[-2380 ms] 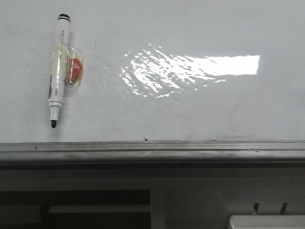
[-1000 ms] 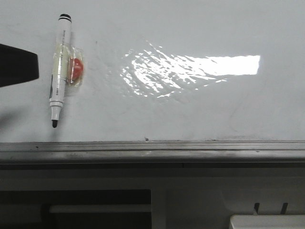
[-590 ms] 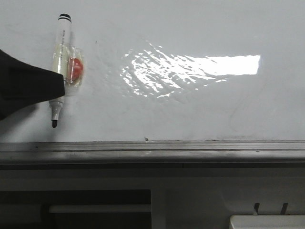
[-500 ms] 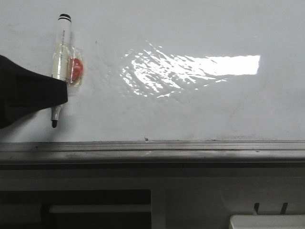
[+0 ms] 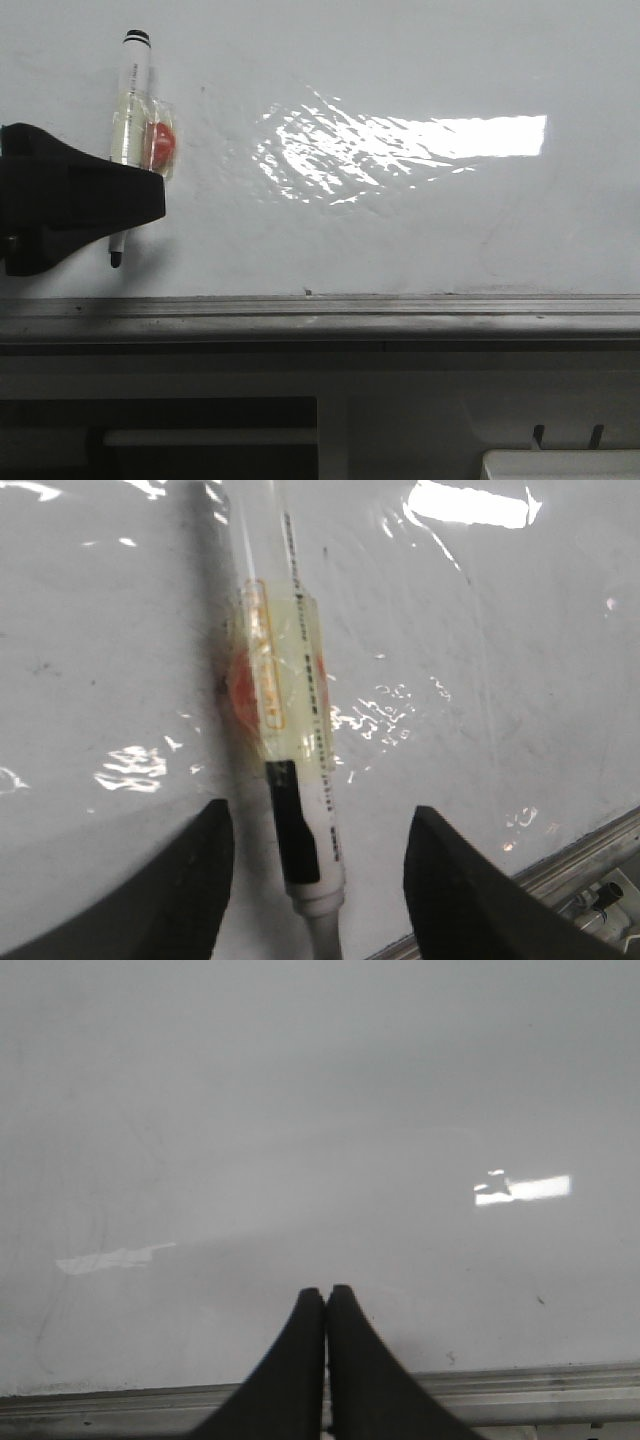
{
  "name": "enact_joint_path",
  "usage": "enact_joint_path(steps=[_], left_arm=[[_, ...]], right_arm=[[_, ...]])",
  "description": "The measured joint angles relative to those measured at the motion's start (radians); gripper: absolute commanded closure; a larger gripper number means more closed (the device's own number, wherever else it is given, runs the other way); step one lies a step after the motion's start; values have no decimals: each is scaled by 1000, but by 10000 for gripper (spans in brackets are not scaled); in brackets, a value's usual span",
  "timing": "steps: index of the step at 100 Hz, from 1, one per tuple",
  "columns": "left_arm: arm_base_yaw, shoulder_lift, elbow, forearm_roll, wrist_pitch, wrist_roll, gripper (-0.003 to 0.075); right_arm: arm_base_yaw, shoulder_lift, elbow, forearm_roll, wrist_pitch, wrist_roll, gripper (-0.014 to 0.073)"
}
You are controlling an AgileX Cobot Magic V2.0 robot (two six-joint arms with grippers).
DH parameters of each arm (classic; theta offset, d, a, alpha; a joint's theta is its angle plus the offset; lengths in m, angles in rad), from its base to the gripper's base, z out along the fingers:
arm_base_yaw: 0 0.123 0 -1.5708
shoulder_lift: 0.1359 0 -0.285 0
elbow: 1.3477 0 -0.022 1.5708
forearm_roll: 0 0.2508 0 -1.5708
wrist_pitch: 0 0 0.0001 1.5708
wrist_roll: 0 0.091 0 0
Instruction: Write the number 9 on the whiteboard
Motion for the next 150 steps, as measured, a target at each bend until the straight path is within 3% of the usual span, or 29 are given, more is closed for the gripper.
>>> enact_joint_path(steps=[23,37,63,80,107,116,127,134,150], left_arm=[[0,20,0,-5,-6,0,645],[0,23,0,-5,-1,0,738],[0,23,0,31,3,0,740],[0,23,0,212,15,0,740],[0,-9,0,472,21,0,740],[0,-16,0,588,21,13,740],[0,-18,0,684,21,55,740],[0,-18,0,705,21,69,740],[0,-18,0,716,21,84,740]], right_arm=[[17,0,0,0,-2,0,663],[48,2,0,-4,-2,2,663],[132,2,0,-15,32,-5,663],[285,14,-15,-15,60,-78,663],[512,180,-181,-15,71,-129,655],[592,270,-249,-15,77,-168,559],[691,384,-323,-17,88,-198,281],[739,450,-369,-17,90,-202,153],[785,571,-452,-13,113,-208,145]])
